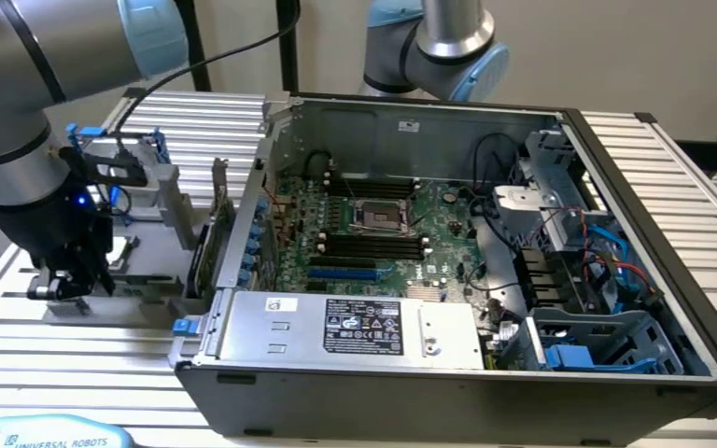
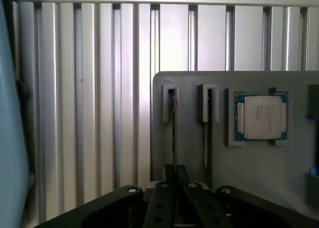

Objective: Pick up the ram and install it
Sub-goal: 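Pick up the ram and move it above insertion slot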

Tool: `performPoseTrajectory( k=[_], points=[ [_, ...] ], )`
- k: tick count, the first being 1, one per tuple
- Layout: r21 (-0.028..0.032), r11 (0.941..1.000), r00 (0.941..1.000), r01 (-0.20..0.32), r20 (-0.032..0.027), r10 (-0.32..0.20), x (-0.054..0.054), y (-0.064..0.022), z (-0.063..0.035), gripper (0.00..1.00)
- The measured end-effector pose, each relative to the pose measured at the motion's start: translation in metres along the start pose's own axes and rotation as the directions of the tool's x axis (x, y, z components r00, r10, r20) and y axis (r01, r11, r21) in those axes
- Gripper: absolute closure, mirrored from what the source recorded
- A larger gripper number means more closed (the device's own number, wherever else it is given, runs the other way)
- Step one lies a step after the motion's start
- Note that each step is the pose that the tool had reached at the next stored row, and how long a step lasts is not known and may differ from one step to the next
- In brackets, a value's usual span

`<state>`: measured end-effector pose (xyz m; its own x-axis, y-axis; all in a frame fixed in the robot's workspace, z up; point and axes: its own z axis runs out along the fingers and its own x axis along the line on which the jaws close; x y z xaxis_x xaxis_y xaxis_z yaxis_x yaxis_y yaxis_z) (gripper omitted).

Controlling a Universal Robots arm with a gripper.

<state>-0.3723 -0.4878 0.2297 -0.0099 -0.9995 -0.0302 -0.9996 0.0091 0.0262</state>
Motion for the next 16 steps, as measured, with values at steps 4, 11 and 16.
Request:
performPoseTrajectory(
  k=[4, 11, 16],
  points=[
    [-0.0014, 1.0, 1.0, 0.0, 0.0, 0.0, -0.001, -0.0017, -0.0181, 0.87],
    [-0.002, 1.0, 1.0, 0.0, 0.0, 0.0, -0.002, -0.0102, -0.0503, 0.87],
    [-0.0019, 1.0, 1.0, 0.0, 0.0001, 0.0, -0.002, -0.0226, -0.0731, 0.87]
  ],
)
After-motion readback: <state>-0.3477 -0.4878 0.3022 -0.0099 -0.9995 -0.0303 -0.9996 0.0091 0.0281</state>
